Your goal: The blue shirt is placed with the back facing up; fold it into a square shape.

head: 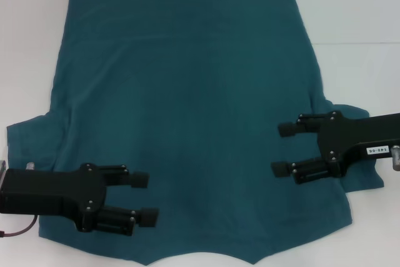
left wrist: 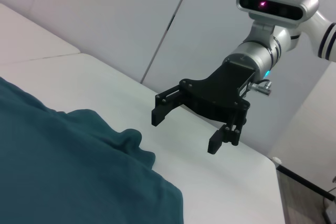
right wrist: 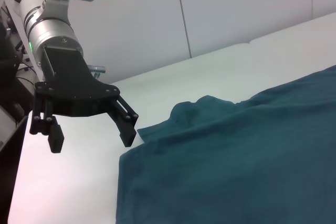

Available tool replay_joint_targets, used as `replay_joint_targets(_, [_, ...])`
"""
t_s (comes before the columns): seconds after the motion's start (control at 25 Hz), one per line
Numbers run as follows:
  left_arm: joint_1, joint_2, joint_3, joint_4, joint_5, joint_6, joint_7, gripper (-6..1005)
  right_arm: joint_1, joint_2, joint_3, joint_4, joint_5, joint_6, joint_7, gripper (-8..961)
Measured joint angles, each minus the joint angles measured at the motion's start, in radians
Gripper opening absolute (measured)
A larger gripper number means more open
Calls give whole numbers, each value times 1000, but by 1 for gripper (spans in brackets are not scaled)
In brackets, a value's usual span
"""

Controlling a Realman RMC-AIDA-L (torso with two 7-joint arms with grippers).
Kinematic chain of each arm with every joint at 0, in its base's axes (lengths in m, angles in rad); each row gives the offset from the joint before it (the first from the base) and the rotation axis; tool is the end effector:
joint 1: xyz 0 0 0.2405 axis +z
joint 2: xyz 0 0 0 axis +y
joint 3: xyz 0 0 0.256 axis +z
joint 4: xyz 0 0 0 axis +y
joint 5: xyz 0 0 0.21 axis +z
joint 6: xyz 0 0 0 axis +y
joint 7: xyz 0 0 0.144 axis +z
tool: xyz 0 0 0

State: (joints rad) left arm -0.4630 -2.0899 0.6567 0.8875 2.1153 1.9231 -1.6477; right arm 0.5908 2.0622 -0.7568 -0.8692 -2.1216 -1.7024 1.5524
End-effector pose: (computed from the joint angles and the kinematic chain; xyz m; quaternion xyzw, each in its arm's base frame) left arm -0.2538 0.2837 0.0302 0.9383 0.2636 0.2239 0.0057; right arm 0.2280 0.3402 0.0236 -0.9699 0.1673 0.1651 0.0640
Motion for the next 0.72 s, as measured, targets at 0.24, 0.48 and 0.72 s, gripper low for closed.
replay_joint_targets(0.24, [-5, -1, 2, 1, 0, 7, 1, 879, 0, 0, 5, 1, 1, -7, 8, 944])
replay_joint_targets(0.48, [-7, 3, 1, 2, 0, 7, 8, 859, -3, 1, 5, 8, 1, -7, 11, 944])
replay_joint_targets(0.72, [-18, 0, 9, 2, 1, 1, 23, 838, -7, 2, 5, 9, 3, -18, 21, 944])
